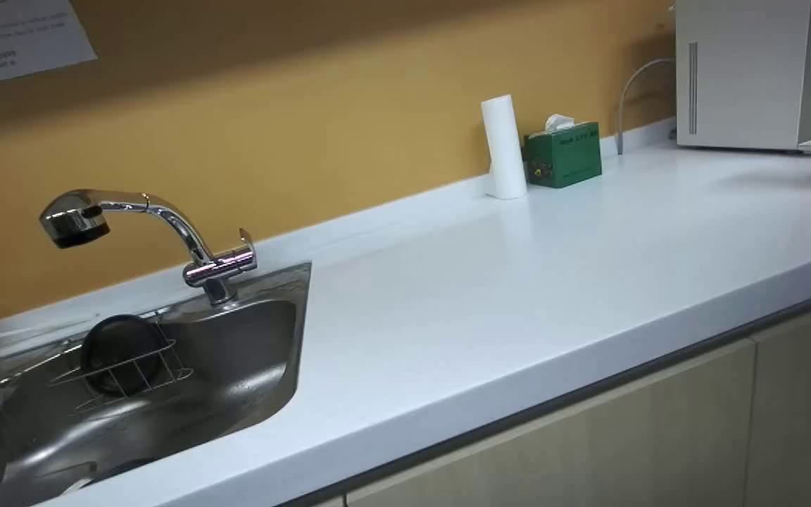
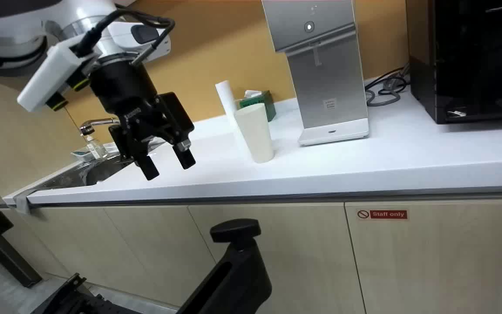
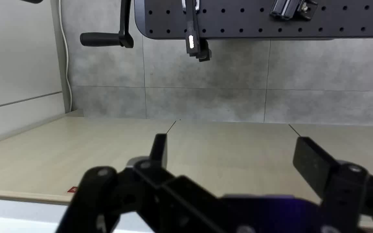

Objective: Put the cup on the water dispenser

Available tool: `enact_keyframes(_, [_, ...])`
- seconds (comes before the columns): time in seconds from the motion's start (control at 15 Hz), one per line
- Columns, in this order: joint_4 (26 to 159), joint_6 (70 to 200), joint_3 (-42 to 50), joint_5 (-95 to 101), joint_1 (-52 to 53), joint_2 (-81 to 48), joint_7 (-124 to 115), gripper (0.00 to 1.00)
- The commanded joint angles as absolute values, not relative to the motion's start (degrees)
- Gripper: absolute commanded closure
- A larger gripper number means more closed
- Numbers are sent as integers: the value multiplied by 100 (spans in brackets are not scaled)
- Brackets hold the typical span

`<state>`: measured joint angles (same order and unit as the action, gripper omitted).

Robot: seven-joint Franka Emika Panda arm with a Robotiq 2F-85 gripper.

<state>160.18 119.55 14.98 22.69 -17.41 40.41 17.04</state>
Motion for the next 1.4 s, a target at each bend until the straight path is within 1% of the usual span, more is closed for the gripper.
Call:
enact_keyframes(0.0, [16009, 11935, 1515, 2278, -1718, 4048, 1692, 0])
enact_keyframes(0.73, [16008, 11935, 1515, 2278, -1717, 4048, 1692, 0])
enact_keyframes(1.07, [16007, 12540, 1521, 1814, -1362, 3822, 1650, 0])
enact_keyframes(1.33, [16007, 13366, 1381, 1196, -937, 3397, 1483, 0])
